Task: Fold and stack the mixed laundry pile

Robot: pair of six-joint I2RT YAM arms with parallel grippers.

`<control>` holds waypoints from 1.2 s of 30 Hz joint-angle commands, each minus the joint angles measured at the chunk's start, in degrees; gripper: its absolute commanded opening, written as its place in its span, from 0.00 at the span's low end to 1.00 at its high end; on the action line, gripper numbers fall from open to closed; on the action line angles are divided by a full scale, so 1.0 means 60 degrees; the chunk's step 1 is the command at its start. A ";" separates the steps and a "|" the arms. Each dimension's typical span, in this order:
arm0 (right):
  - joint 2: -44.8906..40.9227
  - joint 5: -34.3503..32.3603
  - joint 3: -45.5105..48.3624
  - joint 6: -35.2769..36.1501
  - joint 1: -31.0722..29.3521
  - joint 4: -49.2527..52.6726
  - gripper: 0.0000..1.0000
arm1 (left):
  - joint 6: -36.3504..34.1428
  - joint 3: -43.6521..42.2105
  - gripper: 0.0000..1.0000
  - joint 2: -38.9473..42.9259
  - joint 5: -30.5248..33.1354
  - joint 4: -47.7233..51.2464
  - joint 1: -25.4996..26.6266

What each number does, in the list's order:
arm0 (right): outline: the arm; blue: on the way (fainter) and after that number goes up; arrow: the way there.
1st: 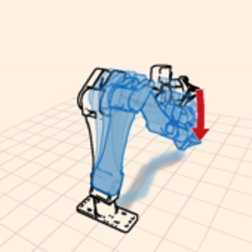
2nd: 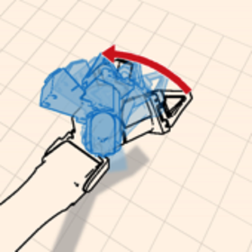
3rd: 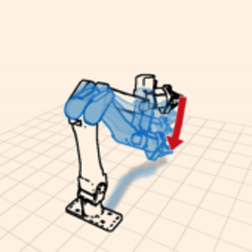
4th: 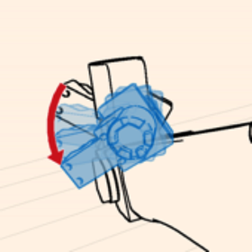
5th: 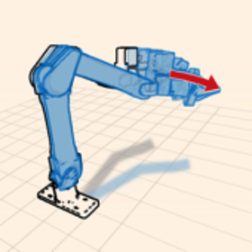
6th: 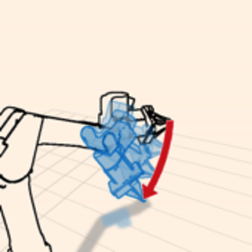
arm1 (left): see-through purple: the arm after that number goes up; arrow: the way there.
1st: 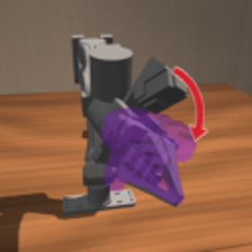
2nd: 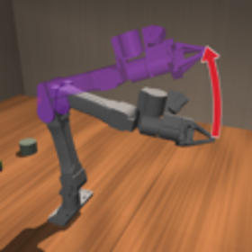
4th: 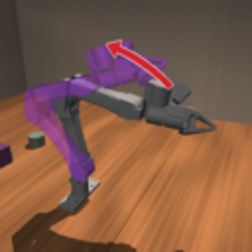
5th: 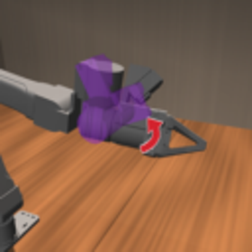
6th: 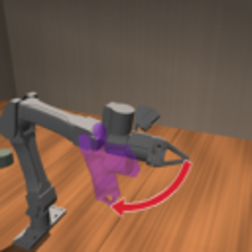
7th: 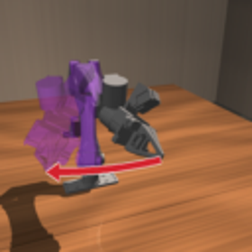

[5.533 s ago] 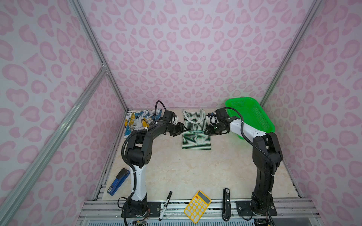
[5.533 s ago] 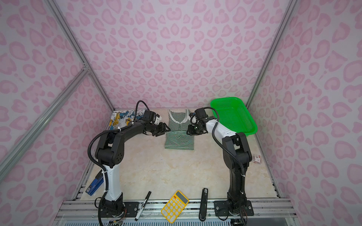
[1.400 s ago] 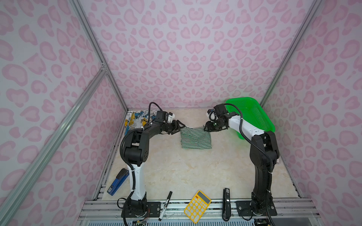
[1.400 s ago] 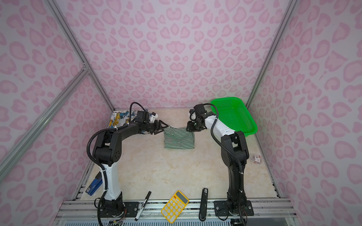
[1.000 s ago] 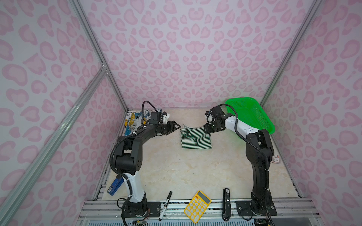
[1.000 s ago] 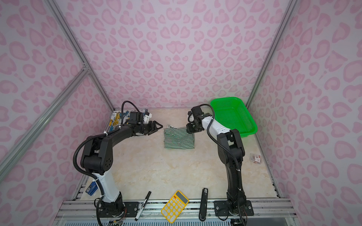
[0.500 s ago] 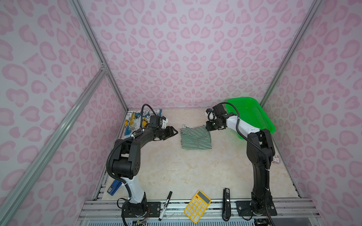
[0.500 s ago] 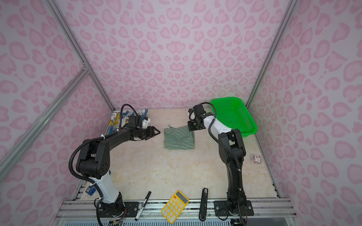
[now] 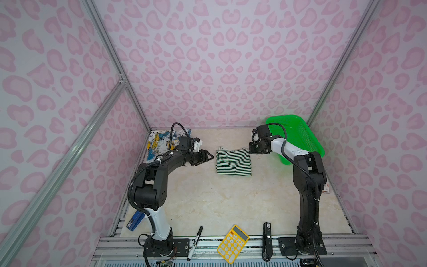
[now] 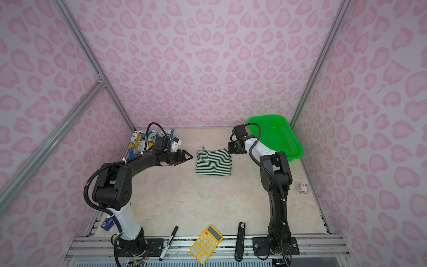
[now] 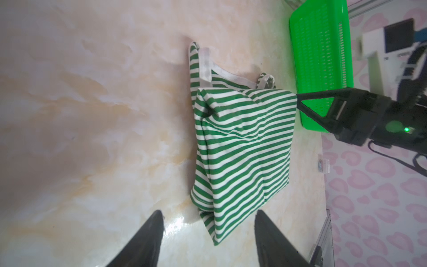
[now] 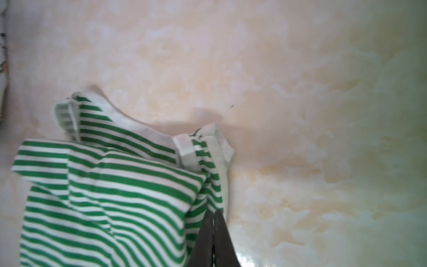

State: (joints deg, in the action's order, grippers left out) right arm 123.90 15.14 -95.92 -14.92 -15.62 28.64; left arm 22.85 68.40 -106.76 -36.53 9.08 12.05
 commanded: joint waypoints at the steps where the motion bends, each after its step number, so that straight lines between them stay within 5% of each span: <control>1: 0.0334 -0.0190 -0.0182 -0.0317 0.0054 0.0514 0.01 | -0.0335 0.0076 0.66 -0.0137 -0.0010 -0.0075 0.0261; 7: -0.0930 -0.0380 0.1027 -0.0136 -0.0007 0.0281 0.36 | -0.0395 0.0505 0.67 -0.0611 0.1325 0.0353 0.0770; 13: -0.2149 0.0108 0.2421 -0.0109 -0.0024 0.0388 0.47 | -0.0115 0.0138 0.67 -0.0452 0.1972 0.0237 0.0792; 20: -0.2426 0.1252 0.3325 -0.0059 -0.0366 0.0002 0.52 | -0.0083 0.0101 0.67 -0.0747 0.1505 0.0050 0.0806; 29: -0.1365 0.0613 0.3004 -0.0483 -0.0516 -0.0064 0.52 | 0.0240 0.0133 0.69 -0.1157 0.1070 -0.0632 0.0914; 36: -0.0720 -0.0082 0.2702 -0.0429 -0.0467 0.0462 0.14 | 0.0586 0.0442 0.69 -0.1546 0.1665 -0.0703 0.1175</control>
State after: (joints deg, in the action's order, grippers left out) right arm 117.93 18.52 -80.16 -17.41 -18.37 28.21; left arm 25.52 70.22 -114.98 -28.64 5.45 18.39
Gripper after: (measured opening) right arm 0.145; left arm 0.689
